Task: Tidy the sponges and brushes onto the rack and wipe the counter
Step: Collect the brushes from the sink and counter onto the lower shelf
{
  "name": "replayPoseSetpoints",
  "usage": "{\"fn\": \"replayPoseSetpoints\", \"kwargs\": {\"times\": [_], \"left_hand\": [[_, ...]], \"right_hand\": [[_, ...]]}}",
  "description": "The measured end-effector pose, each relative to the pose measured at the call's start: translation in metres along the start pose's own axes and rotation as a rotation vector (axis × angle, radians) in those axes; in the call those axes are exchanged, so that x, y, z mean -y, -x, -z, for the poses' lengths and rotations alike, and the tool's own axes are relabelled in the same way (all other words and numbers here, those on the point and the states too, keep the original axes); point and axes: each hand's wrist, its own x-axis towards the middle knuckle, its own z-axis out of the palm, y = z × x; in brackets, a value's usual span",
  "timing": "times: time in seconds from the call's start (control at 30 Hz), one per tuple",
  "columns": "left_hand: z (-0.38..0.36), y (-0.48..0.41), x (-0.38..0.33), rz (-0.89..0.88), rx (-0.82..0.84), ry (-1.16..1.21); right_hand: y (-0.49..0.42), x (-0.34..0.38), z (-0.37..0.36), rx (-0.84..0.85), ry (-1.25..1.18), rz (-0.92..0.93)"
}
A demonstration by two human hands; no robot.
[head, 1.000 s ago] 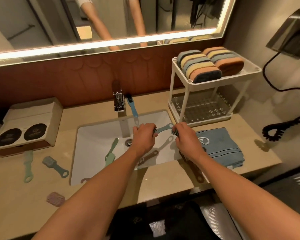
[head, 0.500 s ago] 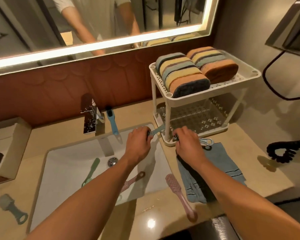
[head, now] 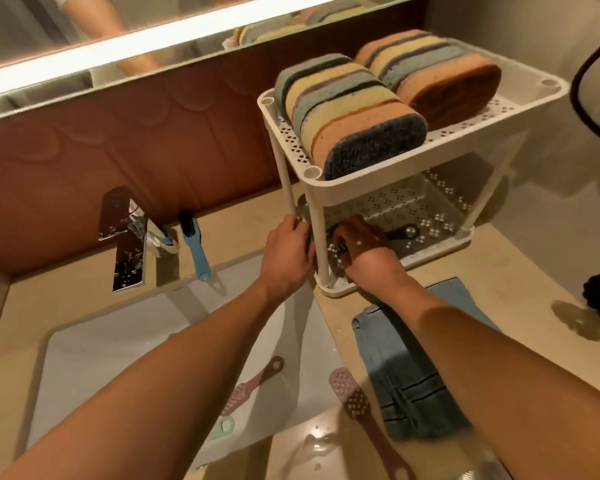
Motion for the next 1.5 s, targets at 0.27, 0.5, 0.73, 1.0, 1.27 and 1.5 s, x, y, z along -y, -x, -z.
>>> {"fn": "replayPoseSetpoints", "kwargs": {"times": [0.27,0.5,0.73,1.0,1.27,1.5], "left_hand": [[0.001,-0.022,-0.01,0.025,-0.011,-0.069],[-0.023,-0.02,-0.02,0.071,-0.186,0.166],[-0.02,-0.015,-0.026,-0.034,-0.287,0.18],[-0.026,-0.014,-0.02,0.027,-0.193,0.161],[-0.05,-0.027,0.007,0.048,-0.077,0.192],[-0.042,-0.022,-0.001,0.042,-0.016,0.227]], "right_hand": [[-0.03,-0.002,-0.014,0.067,-0.089,-0.074],[-0.026,-0.005,-0.017,0.051,-0.132,-0.068],[-0.011,0.002,-0.013,-0.143,0.104,-0.186],[-0.012,0.005,-0.01,-0.013,-0.066,-0.154],[-0.014,0.007,-0.008,0.028,-0.068,-0.14],[-0.013,0.008,-0.006,0.022,-0.072,-0.156]]}}
